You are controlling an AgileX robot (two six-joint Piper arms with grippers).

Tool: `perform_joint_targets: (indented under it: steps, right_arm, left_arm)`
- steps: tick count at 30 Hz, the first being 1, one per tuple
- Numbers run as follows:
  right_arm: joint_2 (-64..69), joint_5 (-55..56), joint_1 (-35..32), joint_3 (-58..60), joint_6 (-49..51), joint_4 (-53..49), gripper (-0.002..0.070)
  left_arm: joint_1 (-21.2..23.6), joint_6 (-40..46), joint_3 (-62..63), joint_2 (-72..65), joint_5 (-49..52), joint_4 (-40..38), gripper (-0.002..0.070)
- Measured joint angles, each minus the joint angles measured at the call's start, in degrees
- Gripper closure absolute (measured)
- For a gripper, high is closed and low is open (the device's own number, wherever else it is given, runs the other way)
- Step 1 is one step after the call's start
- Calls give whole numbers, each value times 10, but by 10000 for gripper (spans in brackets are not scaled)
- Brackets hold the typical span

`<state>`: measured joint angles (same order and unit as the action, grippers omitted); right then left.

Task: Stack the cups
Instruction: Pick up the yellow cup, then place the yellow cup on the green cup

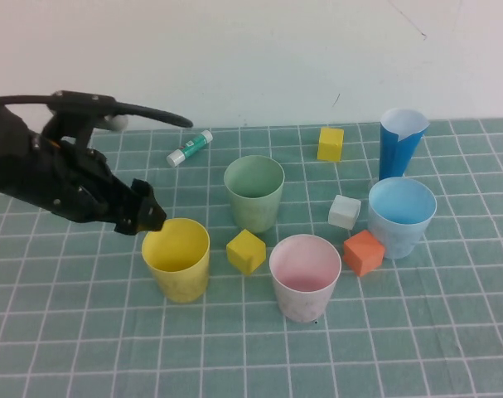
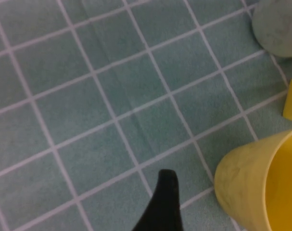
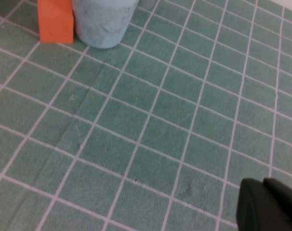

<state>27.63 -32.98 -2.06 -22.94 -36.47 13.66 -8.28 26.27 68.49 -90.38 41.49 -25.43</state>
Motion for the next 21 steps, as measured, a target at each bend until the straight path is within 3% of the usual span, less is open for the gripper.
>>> perform_joint_targets:
  steps: [6, 9, 11, 14, 17, 21]
  right_arm:
    - [0, 6, 0, 0, -6, 0, 679]
    - [0, 6, 0, 0, -9, 0, 679]
    - [0, 6, 0, 0, -10, 0, 679]
    - [0, 6, 0, 0, -10, 0, 679]
    - [0, 7, 0, 0, -10, 0, 679]
    - [0, 7, 0, 0, -11, 0, 679]
  left_arm:
    - [-17, 55, 1, -47, -2, -13, 117]
    - [-25, 78, 1, -68, -8, -13, 240]
    - [-30, 86, 1, -80, -8, -13, 401]
    - [-34, 93, 5, -85, -4, -15, 587]
    - [-35, 93, 37, -85, 26, -15, 645]
    - [-35, 74, 120, -78, 72, -18, 654]
